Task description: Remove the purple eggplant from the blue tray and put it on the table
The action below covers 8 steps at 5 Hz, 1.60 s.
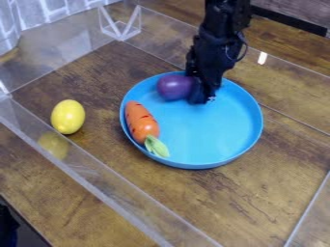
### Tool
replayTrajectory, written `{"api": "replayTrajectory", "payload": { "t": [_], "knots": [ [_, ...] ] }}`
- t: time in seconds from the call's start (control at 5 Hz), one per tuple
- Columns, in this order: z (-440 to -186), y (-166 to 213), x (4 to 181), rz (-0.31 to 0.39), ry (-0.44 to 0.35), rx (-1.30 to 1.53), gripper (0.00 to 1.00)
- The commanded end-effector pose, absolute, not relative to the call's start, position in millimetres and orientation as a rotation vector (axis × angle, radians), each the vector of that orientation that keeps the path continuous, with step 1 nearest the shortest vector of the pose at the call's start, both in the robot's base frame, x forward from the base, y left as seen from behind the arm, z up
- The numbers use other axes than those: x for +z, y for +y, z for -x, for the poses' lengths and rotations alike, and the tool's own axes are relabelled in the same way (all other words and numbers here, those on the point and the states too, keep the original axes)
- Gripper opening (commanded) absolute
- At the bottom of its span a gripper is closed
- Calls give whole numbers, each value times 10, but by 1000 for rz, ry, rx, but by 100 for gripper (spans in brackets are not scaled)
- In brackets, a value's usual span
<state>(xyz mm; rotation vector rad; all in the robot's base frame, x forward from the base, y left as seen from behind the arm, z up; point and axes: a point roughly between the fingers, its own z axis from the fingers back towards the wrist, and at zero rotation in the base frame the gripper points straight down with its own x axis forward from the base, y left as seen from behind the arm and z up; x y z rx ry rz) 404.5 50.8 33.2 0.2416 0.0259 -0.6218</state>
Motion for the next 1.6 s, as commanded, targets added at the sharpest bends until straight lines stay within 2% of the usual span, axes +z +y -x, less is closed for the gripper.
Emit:
{"api": "replayTrajectory", "payload": {
  "t": [0.0, 0.8, 1.4],
  "knots": [
    [-4125, 652, 752, -289, -55, -582, 0],
    [-4090, 742, 929, -319, -47, -576, 0],
    [-3978, 872, 1177, -364, -50, -561, 0]
  ]
}}
